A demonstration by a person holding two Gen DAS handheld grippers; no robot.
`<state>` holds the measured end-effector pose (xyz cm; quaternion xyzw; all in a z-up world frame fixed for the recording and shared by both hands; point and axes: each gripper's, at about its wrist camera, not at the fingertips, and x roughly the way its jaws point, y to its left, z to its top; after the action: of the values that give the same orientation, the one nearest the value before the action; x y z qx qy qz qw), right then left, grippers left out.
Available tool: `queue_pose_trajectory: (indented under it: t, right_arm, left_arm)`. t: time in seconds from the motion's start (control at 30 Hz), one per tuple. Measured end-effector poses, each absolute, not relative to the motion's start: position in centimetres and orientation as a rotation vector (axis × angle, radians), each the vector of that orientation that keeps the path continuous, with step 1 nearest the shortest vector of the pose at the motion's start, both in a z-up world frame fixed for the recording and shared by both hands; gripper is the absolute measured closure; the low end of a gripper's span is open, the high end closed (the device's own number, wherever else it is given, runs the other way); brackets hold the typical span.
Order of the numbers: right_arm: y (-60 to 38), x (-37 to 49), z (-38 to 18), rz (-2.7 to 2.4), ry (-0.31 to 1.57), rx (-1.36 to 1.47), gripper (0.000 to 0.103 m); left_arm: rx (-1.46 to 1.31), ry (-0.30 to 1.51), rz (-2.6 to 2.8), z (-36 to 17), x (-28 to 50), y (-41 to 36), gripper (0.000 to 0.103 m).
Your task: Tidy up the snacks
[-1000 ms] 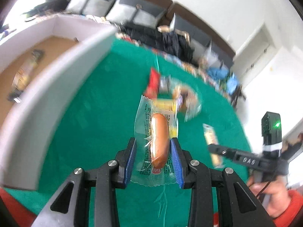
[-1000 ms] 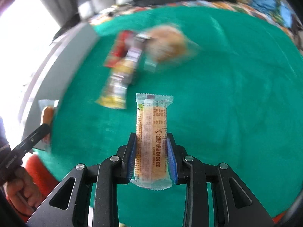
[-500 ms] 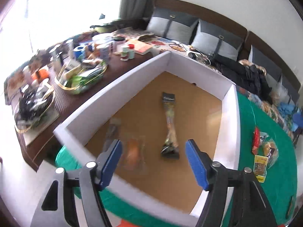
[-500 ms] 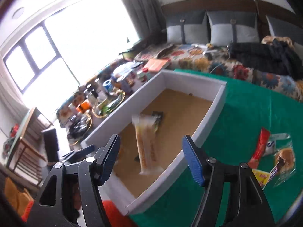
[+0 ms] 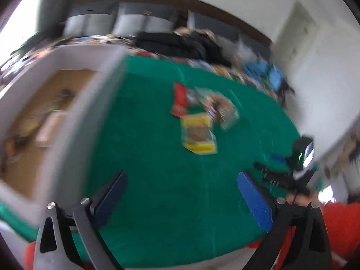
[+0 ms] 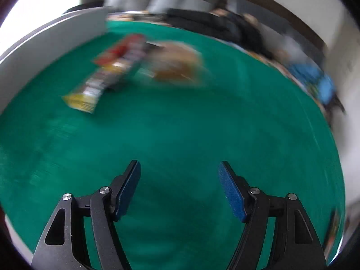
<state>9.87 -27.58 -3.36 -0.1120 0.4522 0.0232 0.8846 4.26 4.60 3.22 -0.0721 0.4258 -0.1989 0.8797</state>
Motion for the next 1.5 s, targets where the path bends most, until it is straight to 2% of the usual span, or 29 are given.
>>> queue_pose_trajectory:
  t: [0.13,0.3,0.43,0.53,1.5]
  right_arm:
    - [-32.6,9.0,-4.1,-0.042,0.931,-0.08,0.028]
    - [-34.0,8.8,-4.1,-0.079,0.905,0.016,0.026]
    - [-34.7,8.8,-4.4,-0.098,0.903,0.045,0.026]
    - [-34.3,8.7,-4.4,-0.104,0.902,0.034,0.026]
    - [-34.7,9.0,-4.6,-0.114,0.909,0.044,0.021]
  left_arm:
    - [-0.087,1.03,-0.359,-2.9,7.5,-0.1,0.008]
    - [-0.022,1.017,-0.23,-6.2,8.7,-0.8,0.008]
    - [0.107,0.946,-0.205,-7.1,8.0,-1.7,0.004]
    - [0.094,0.938,-0.214,-7.2,8.0,-1.3,0.0]
    - [0.096,0.938,-0.212,-7.4,8.3,-1.4,0.0]
